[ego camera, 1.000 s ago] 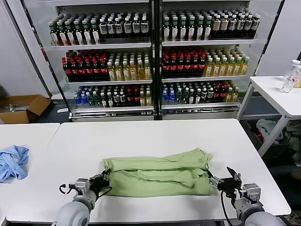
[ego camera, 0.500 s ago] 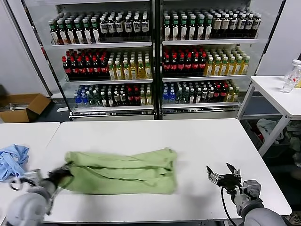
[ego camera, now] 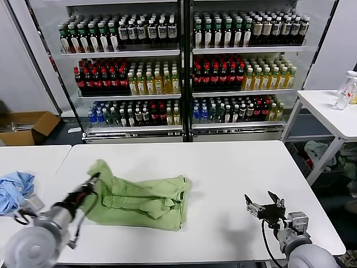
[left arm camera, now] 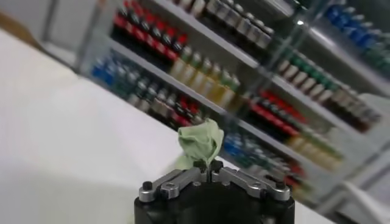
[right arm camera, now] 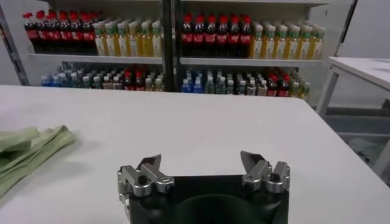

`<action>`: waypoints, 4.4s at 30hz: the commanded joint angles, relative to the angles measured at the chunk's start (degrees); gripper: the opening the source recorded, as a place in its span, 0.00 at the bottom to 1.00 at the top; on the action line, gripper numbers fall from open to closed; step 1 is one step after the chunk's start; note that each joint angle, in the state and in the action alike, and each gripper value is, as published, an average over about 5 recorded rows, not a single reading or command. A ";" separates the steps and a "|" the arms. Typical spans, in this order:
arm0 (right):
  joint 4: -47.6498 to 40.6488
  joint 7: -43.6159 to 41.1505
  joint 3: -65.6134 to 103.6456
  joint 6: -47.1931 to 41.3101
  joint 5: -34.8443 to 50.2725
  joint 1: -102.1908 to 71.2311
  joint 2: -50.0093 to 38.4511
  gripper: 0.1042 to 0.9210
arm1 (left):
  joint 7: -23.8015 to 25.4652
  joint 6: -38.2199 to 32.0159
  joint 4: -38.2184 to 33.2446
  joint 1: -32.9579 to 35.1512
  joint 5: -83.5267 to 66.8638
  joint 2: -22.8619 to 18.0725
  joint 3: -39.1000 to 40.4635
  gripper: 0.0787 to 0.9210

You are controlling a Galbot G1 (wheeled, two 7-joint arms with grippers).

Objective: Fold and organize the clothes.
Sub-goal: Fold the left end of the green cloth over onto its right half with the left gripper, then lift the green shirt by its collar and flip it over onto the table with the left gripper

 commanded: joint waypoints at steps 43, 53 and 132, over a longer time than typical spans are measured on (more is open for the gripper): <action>0.40 0.06 0.18 0.72 -4.85 -2.83 4.29 0.88 | 9.85 -0.32 21.80 -4.21 32.68 -0.23 12.83 0.88; 2.12 0.14 1.72 0.71 -4.77 -4.27 3.83 0.88 | 15.59 2.42 20.29 -5.52 17.39 -0.17 11.52 0.71; -1.14 0.90 -11.11 2.38 -2.79 9.06 3.35 0.88 | 4.90 -5.09 10.31 -14.43 49.38 -21.90 31.92 0.29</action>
